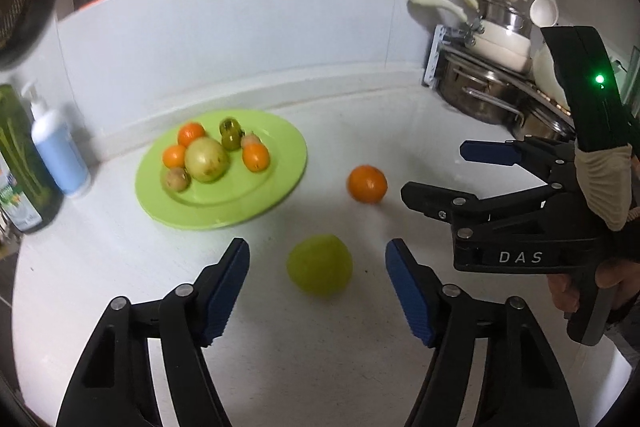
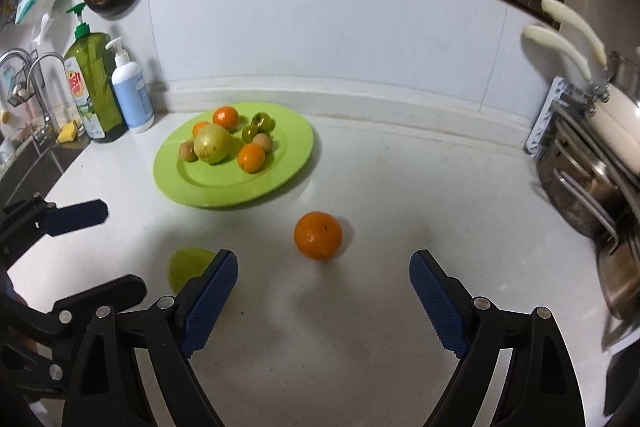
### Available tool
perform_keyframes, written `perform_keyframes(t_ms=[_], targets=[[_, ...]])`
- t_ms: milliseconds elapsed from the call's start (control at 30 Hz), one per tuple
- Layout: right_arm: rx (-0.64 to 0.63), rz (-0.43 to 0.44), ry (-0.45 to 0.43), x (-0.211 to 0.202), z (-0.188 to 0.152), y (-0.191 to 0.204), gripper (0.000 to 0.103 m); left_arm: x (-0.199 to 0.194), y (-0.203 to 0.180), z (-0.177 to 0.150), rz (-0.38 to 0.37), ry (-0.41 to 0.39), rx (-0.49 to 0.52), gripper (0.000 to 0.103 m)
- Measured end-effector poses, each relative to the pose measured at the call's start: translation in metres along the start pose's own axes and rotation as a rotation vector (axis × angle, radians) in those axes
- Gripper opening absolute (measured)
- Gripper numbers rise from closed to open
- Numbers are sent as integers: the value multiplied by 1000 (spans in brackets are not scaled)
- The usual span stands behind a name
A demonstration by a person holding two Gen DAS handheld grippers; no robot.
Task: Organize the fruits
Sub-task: 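Pull both tools back from the plate toward the last orange and pomelo, then grasp the orange with the right tool while the left tool grasps the green pomelo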
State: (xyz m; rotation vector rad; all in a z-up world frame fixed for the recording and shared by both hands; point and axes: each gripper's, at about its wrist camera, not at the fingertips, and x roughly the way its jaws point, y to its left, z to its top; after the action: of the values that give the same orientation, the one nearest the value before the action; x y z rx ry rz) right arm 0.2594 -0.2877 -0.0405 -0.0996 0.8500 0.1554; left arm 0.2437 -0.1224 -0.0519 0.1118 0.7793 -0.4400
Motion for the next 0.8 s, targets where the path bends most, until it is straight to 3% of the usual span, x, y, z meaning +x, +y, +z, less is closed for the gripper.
perform_keyframes(t_ms=[467, 800], targets=[[-9, 69, 80, 47, -4, -6, 71, 46, 1, -10, -10, 100, -41, 63], [-17, 91, 110, 74, 1, -5, 62, 58, 10, -5, -25, 113, -61, 58]])
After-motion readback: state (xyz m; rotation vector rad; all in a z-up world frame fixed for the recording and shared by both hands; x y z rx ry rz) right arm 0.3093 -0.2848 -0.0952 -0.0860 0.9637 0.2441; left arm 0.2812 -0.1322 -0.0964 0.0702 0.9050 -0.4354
